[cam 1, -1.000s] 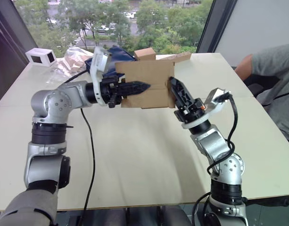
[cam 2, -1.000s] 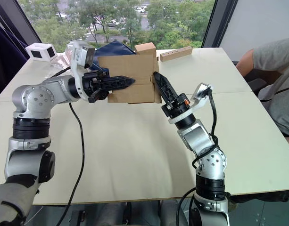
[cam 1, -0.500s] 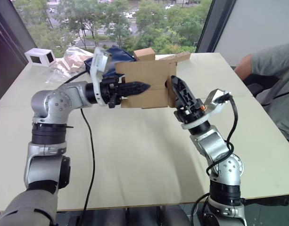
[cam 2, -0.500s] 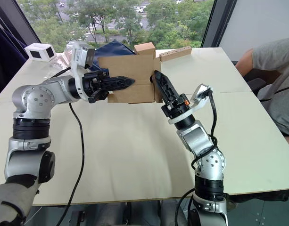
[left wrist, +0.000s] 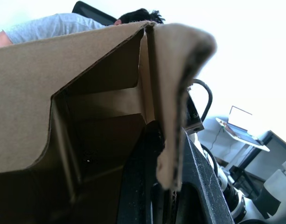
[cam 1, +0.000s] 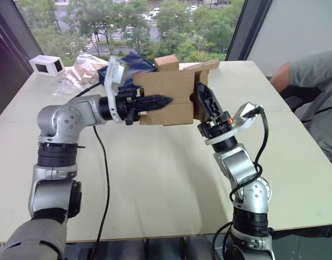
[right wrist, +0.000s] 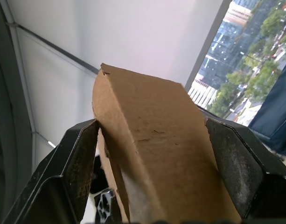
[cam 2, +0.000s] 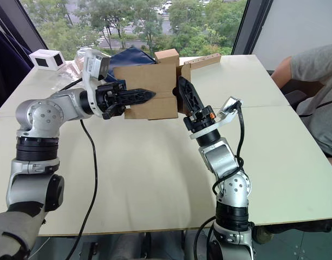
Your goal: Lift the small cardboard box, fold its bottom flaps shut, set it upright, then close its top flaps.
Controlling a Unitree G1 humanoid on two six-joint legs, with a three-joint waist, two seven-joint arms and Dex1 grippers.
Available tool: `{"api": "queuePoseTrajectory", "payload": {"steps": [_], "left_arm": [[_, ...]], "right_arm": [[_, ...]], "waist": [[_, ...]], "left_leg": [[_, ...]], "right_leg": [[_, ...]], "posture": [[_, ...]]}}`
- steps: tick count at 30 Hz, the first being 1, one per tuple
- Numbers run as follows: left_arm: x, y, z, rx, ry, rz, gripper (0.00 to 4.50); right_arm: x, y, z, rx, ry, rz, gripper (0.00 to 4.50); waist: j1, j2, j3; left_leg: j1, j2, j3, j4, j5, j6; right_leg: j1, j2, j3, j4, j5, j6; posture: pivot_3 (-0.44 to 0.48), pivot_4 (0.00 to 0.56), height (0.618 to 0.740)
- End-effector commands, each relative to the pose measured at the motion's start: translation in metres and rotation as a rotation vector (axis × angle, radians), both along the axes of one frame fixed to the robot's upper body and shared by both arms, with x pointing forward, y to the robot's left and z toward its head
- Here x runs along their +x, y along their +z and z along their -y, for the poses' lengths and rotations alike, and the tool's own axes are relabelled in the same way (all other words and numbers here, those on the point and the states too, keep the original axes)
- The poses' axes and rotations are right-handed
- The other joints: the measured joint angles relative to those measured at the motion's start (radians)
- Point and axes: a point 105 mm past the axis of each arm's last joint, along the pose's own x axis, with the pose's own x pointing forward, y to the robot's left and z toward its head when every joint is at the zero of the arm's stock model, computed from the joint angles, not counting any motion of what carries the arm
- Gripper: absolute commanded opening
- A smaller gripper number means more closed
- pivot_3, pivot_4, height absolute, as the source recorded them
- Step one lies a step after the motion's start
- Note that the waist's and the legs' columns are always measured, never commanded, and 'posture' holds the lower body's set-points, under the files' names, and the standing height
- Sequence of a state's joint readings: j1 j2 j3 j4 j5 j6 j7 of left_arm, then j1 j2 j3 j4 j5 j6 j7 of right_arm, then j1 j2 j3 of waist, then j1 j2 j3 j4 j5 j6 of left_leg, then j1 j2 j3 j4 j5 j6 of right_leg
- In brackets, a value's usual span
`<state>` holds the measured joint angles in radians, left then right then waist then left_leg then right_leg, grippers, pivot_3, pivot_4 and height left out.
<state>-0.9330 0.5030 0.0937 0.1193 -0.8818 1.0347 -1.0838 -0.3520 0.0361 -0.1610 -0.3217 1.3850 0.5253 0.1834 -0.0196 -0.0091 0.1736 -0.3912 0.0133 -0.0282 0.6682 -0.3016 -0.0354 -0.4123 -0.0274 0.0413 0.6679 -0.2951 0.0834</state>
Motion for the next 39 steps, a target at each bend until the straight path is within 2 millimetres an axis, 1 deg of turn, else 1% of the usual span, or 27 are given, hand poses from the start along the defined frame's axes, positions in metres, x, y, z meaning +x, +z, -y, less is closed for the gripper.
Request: {"api": "queuePoseTrajectory", "payload": {"steps": [1, 5, 10, 17, 20, 21, 25, 34, 39], "left_arm": [[-0.002, 0.009, -0.003, -0.025, 0.002, 0.039, 0.0], [-0.001, 0.009, -0.003, -0.023, 0.005, 0.038, 0.0], [-0.001, 0.009, -0.005, -0.025, 0.006, 0.038, 0.0], [-0.001, 0.01, -0.004, -0.03, 0.002, 0.037, 0.0], [-0.002, 0.01, -0.004, -0.03, 0.001, 0.037, 0.0], [-0.001, 0.01, -0.004, -0.03, 0.001, 0.037, 0.0], [-0.002, 0.01, -0.004, -0.029, 0.001, 0.037, 0.0], [-0.002, 0.01, -0.004, -0.037, 0.003, 0.039, 0.0], [-0.002, 0.011, -0.002, -0.047, 0.002, 0.04, 0.0]], "right_arm": [[-0.015, 0.014, -0.005, 0.017, 0.05, 0.075, 3.73], [-0.016, 0.012, -0.004, 0.003, 0.051, 0.075, 3.73], [-0.014, 0.008, 0.002, -0.014, 0.023, 0.062, 3.73], [-0.011, 0.006, 0.006, 0.013, 0.007, 0.038, 3.73], [-0.011, 0.007, 0.006, 0.04, 0.009, 0.036, 3.09], [-0.012, 0.007, 0.006, 0.047, 0.014, 0.037, 2.77], [-0.013, 0.007, 0.003, 0.046, 0.024, 0.036, 2.77], [-0.004, 0.006, 0.006, 0.054, -0.038, 0.01, 2.77], [-0.001, 0.008, 0.003, 0.042, -0.054, 0.008, 2.77]], "waist": [[0.0, 0.0, 0.0], [0.0, 0.0, 0.0], [0.0, 0.0, 0.0], [0.0, 0.0, 0.0], [0.0, 0.0, 0.0], [0.0, 0.0, 0.0], [0.0, 0.0, 0.0], [0.0, 0.0, 0.0], [0.0, 0.0, 0.0]], "left_leg": [[0.0, 0.0, 0.0, 0.0, 0.0, 0.0], [0.0, 0.0, 0.0, 0.0, 0.0, 0.0], [0.0, 0.0, 0.0, 0.0, 0.0, 0.0], [0.0, 0.0, 0.0, 0.0, 0.0, 0.0], [0.0, 0.0, 0.0, 0.0, 0.0, 0.0], [0.0, 0.0, 0.0, 0.0, 0.0, 0.0], [0.0, 0.0, 0.0, 0.0, 0.0, 0.0], [0.0, 0.0, 0.0, 0.0, 0.0, 0.0], [0.0, 0.0, 0.0, 0.0, 0.0, 0.0]], "right_leg": [[0.0, 0.0, 0.0, 0.0, 0.0, 0.0], [0.0, 0.0, 0.0, 0.0, 0.0, 0.0], [0.0, 0.0, 0.0, 0.0, 0.0, 0.0], [0.0, 0.0, 0.0, 0.0, 0.0, 0.0], [0.0, 0.0, 0.0, 0.0, 0.0, 0.0], [0.0, 0.0, 0.0, 0.0, 0.0, 0.0], [0.0, 0.0, 0.0, 0.0, 0.0, 0.0], [0.0, 0.0, 0.0, 0.0, 0.0, 0.0], [0.0, 0.0, 0.0, 0.0, 0.0, 0.0]], "posture": [[0.0, 0.15, 0.74], [0.0, 0.15, 0.74], [0.0, 0.15, 0.74], [0.0, 0.15, 0.74], [0.0, 0.15, 0.74], [0.0, 0.15, 0.74], [0.0, 0.15, 0.74], [0.0, 0.15, 0.74], [0.0, 0.15, 0.74]]}}
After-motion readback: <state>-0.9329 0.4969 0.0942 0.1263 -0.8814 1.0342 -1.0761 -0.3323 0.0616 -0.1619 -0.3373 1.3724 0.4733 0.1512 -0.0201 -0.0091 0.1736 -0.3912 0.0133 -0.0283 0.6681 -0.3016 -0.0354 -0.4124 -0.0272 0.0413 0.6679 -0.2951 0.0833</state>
